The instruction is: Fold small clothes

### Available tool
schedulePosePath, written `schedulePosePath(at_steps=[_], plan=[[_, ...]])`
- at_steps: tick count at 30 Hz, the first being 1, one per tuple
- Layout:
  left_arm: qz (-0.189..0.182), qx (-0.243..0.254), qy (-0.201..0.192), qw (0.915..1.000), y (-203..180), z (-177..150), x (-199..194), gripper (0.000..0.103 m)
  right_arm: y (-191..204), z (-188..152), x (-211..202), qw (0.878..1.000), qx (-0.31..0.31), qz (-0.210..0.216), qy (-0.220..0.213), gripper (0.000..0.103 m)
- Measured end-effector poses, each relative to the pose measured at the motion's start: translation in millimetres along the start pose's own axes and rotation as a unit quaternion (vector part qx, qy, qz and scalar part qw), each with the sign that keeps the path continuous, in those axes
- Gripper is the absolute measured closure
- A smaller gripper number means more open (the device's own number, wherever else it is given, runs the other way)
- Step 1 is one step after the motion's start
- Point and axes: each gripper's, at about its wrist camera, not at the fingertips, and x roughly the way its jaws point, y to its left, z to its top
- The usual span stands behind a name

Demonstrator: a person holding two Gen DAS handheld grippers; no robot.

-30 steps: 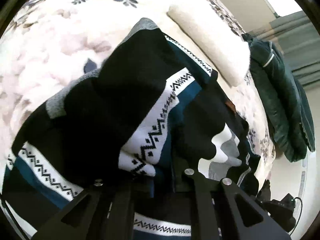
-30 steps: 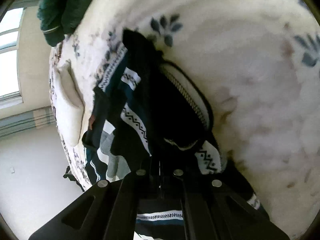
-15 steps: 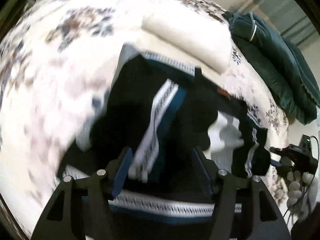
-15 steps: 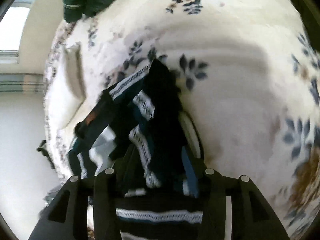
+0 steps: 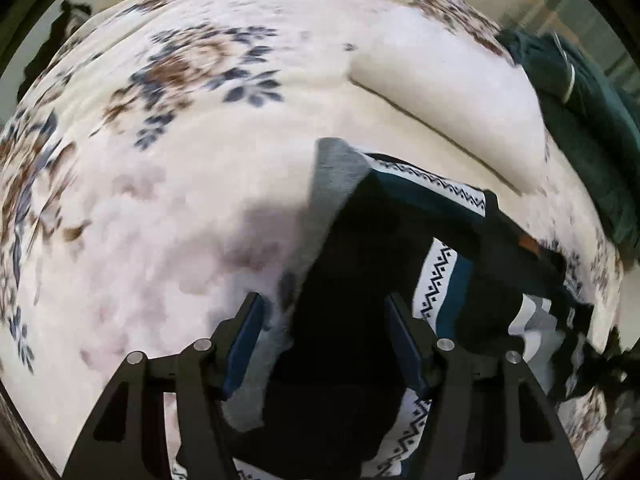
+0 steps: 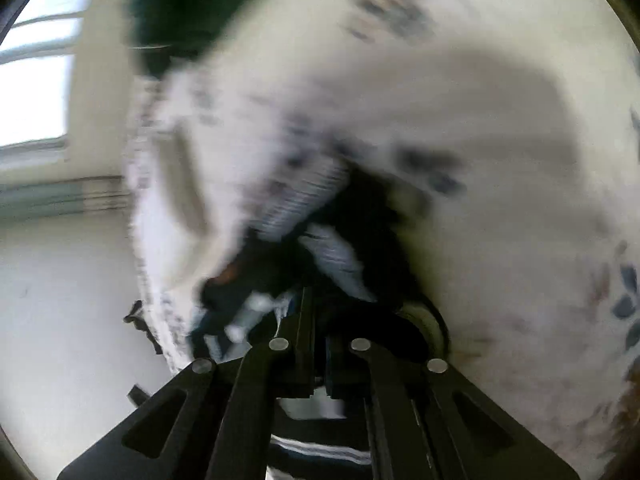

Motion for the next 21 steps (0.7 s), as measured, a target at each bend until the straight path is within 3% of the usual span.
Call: schedulePosePath(at_steps=[2,4,5,6,7,8,10,12,13,16,18,21], plan=[[-0.002,-0.008,-0.002,1.0000,7.8,-2.2,-1.3,0.044,-4.2,-5.2,-2.5,1.000,0.001,0.015,0.000,0.091],[-0.005,-0.008,0.010,0.9999,10.5,-1.1,6.5,0.044,-5.4,-11.6,-4.5,1.000,0.004,0.030,0.002,0.059],[-0.009,-0.003,0.021,0.9997,9.8,-0.4,13.3,0.044,-8.8,-14.6,-4.8,0.999,0.006,0.032,0.002,0.055],[-0.020,0.006,0.036,0.9991,8.3,0.8,24.6,0.044,-11.7,-16.7,-0.1,0.999,0.010,0.033,0.007,0.055],[-0.025,0.008,0.042,0.9988,7.5,1.2,29.9,0.053,-12.7,-17.4,2.5,0.999,0.012,0.032,0.013,0.055],[-0.041,0.009,0.044,0.9982,7.7,1.7,35.0,0.085,-14.6,-18.3,9.2,0.999,0.015,0.027,0.024,0.055],[-0.052,0.015,0.044,0.9976,5.4,3.5,36.9,0.085,-15.4,-22.1,13.3,0.999,0.010,0.018,0.027,0.055],[-0.050,0.024,0.027,0.9981,4.4,3.2,28.9,0.086,-4.6,-28.9,12.9,1.000,-0.013,0.015,0.012,0.094],[-0.053,0.023,0.027,0.9980,5.4,2.4,27.1,0.086,0.4,-31.3,9.3,1.000,-0.025,0.014,0.004,0.100],[-0.051,0.036,0.042,0.9972,1.1,-1.5,18.8,0.082,4.6,-31.6,2.2,0.996,-0.061,-0.060,-0.021,0.100],[-0.041,0.044,0.045,0.9972,-1.4,-4.0,6.9,0.069,1.8,-29.2,11.0,0.991,-0.071,-0.112,0.015,0.097],[-0.036,0.056,0.032,0.9973,-4.8,-19.0,-19.5,0.057,4.1,-31.8,-1.5,0.990,-0.071,-0.117,0.023,0.076]])
